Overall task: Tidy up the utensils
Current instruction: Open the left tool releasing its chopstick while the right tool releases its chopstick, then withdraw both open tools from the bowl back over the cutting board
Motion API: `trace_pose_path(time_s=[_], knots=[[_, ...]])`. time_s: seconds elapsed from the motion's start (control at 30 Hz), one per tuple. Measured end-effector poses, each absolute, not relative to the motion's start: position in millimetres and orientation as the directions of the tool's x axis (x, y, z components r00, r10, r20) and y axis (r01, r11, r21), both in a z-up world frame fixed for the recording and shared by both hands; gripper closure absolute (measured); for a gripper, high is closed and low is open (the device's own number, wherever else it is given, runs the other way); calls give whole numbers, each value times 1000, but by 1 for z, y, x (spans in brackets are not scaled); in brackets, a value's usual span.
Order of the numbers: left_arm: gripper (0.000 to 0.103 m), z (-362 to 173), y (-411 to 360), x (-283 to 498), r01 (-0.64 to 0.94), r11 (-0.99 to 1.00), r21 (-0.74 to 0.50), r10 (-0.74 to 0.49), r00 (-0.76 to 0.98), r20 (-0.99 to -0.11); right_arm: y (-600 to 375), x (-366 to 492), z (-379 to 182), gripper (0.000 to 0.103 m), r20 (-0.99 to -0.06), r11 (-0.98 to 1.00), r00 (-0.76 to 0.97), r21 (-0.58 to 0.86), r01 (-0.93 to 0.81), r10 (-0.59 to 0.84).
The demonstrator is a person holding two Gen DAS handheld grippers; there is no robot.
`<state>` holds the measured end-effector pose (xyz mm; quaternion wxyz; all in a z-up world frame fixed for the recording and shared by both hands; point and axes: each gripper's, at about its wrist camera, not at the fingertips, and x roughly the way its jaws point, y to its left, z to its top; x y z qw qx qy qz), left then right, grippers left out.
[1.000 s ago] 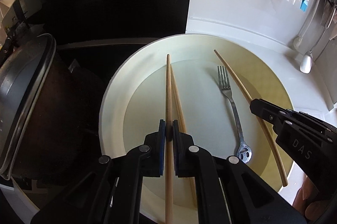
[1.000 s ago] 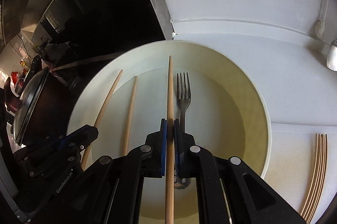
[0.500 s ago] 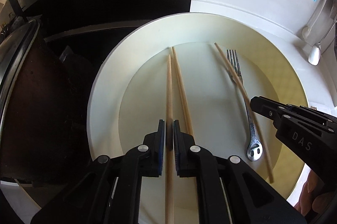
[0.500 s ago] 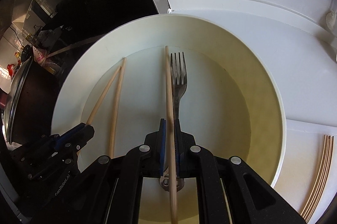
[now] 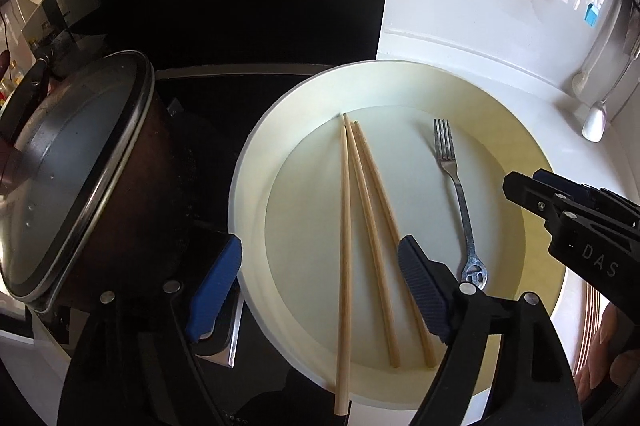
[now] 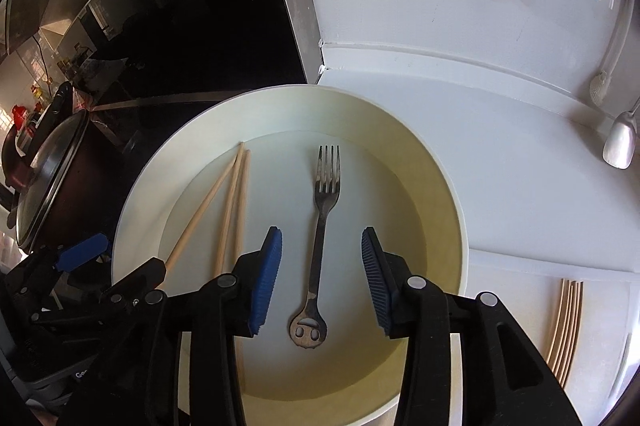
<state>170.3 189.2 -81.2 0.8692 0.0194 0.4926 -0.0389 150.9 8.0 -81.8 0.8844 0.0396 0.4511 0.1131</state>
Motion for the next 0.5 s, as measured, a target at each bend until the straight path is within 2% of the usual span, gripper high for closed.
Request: trace_pose_path(time_s=[0.5], knots=[[22,-71,193,162,67,997,-28,-58,514,-856,-2,133,-76,50,-779,963,566,205,-176,270]])
